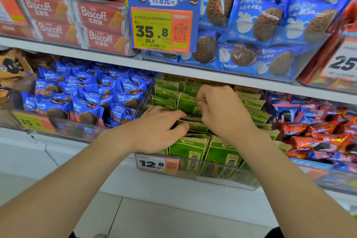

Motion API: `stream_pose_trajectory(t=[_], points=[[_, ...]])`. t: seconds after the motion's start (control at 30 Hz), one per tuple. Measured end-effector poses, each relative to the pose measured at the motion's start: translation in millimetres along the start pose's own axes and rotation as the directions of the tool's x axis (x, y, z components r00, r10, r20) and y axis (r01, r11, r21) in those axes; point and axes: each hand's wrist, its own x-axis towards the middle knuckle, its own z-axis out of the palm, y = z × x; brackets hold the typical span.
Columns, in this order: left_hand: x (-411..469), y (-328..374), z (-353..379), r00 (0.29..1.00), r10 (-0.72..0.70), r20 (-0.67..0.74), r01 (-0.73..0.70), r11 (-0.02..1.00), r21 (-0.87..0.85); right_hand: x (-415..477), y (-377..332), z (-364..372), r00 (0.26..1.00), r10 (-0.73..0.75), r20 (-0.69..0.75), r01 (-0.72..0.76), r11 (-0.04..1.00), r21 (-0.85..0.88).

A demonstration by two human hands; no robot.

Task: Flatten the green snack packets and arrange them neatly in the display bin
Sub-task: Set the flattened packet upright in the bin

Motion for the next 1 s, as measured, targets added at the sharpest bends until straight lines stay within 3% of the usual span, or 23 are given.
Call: stream_pose_trajectory(t=[0.1, 0.2, 0.33, 0.4, 0.47, 0.53, 0.63, 0.73, 0.77, 0.83, 0.87, 0.9, 1.0], points=[[-4, 0, 0, 0.994, 0.060, -0.096, -0.065, 0.996, -0.056, -18, 5, -19, 0.996, -0.078, -0.045, 0.082, 0.993, 0.087], [-10, 4, -5, 0.976, 0.007, -0.218, -0.039, 0.989, -0.142, -32, 8, -38, 0.971, -0.073, -0.228, 0.120, 0.972, 0.200], [-20, 8, -6, 0.906, -0.123, -0.404, 0.055, 0.983, -0.174, -51, 2, -53, 0.833, 0.161, -0.529, 0.070, 0.918, 0.390], [-26, 12, -4, 0.841, -0.212, -0.497, 0.098, 0.965, -0.245, -59, -2, -55, 0.732, 0.305, -0.609, 0.083, 0.847, 0.525], [-30, 20, -3, 0.774, -0.257, -0.579, 0.049, 0.936, -0.349, -65, -2, -54, 0.677, 0.382, -0.629, 0.124, 0.784, 0.608], [-33, 32, -2, 0.733, -0.289, -0.616, -0.087, 0.859, -0.505, -70, -4, -51, 0.700, 0.390, -0.598, 0.125, 0.757, 0.641], [-37, 55, 1, 0.778, -0.321, -0.540, -0.249, 0.632, -0.734, -75, -13, -43, 0.854, 0.284, -0.435, 0.068, 0.769, 0.635], [-39, 70, 8, 0.815, -0.276, -0.509, -0.251, 0.624, -0.740, -78, -28, -30, 0.943, 0.233, -0.238, -0.020, 0.753, 0.658], [-37, 70, 11, 0.806, -0.302, -0.509, -0.246, 0.611, -0.752, -79, -34, -28, 0.948, 0.279, -0.155, -0.074, 0.664, 0.744], [-34, 66, 15, 0.780, -0.396, -0.486, -0.227, 0.544, -0.808, -81, -46, -30, 0.920, 0.383, 0.084, -0.217, 0.320, 0.922], [-33, 64, 15, 0.763, -0.447, -0.466, -0.218, 0.502, -0.837, -83, -52, -32, 0.900, 0.385, 0.203, -0.271, 0.129, 0.954], [-33, 62, 15, 0.745, -0.489, -0.454, -0.213, 0.470, -0.857, -84, -56, -33, 0.892, 0.359, 0.275, -0.296, 0.005, 0.955], [-31, 58, 17, 0.680, -0.536, -0.499, -0.253, 0.467, -0.847, -90, -63, -29, 0.909, 0.283, 0.306, -0.288, -0.105, 0.952]])
